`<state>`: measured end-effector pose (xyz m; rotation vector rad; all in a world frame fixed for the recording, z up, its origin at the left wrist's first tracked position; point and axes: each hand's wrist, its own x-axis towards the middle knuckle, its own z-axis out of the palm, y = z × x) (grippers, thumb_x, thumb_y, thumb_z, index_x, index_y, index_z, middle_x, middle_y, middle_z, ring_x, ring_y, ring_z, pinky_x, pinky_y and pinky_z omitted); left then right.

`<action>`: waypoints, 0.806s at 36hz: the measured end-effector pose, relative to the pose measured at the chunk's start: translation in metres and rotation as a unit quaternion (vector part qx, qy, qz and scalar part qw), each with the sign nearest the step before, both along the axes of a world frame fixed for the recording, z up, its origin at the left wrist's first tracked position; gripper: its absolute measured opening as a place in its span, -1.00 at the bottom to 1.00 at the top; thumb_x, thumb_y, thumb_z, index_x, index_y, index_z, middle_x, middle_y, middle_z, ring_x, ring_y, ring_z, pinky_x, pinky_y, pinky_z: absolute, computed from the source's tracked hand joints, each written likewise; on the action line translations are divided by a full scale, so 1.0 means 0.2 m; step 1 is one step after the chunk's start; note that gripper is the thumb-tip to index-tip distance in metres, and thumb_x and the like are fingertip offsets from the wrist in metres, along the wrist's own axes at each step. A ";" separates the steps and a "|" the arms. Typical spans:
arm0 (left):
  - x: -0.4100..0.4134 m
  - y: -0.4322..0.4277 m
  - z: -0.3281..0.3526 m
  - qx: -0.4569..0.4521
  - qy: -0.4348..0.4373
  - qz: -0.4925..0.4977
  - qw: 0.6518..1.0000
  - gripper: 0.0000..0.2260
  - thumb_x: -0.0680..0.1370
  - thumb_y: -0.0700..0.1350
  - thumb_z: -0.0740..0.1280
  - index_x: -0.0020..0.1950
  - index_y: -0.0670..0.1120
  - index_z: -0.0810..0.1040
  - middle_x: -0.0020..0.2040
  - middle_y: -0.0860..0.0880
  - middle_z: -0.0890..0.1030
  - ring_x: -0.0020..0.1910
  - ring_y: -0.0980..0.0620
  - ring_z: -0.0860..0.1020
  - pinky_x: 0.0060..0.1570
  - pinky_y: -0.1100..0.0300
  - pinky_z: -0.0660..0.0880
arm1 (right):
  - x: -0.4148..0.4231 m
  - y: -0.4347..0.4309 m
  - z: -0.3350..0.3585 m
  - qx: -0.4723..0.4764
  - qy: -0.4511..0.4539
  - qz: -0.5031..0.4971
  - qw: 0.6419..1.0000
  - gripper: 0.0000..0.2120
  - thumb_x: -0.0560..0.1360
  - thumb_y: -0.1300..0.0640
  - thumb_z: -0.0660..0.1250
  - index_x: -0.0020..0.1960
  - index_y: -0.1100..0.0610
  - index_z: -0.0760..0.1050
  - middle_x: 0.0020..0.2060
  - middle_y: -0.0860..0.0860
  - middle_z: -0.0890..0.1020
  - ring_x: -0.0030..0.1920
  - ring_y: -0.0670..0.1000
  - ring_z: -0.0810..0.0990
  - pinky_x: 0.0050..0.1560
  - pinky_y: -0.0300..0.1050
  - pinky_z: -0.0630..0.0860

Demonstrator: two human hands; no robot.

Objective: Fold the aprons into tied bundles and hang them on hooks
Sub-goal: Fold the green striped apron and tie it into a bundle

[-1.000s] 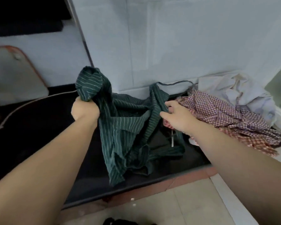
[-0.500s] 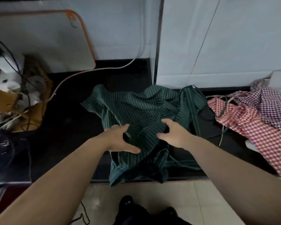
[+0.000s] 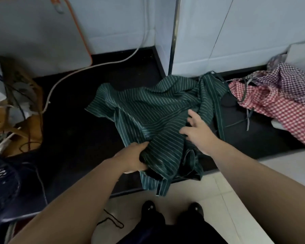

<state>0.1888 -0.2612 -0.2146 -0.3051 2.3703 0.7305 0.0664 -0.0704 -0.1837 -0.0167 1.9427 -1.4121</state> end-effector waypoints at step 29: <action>0.29 0.58 0.60 0.407 0.178 0.437 0.782 -0.79 0.64 0.11 0.15 0.13 0.09 0.52 0.14 0.13 0.55 -0.02 0.07 0.55 -0.11 0.18 0.48 | 0.40 0.57 0.37 0.071 0.195 -0.117 0.971 -0.61 0.54 0.07 0.26 0.33 0.08 0.26 0.04 0.15 0.49 -0.03 0.10 0.49 0.05 0.03 0.45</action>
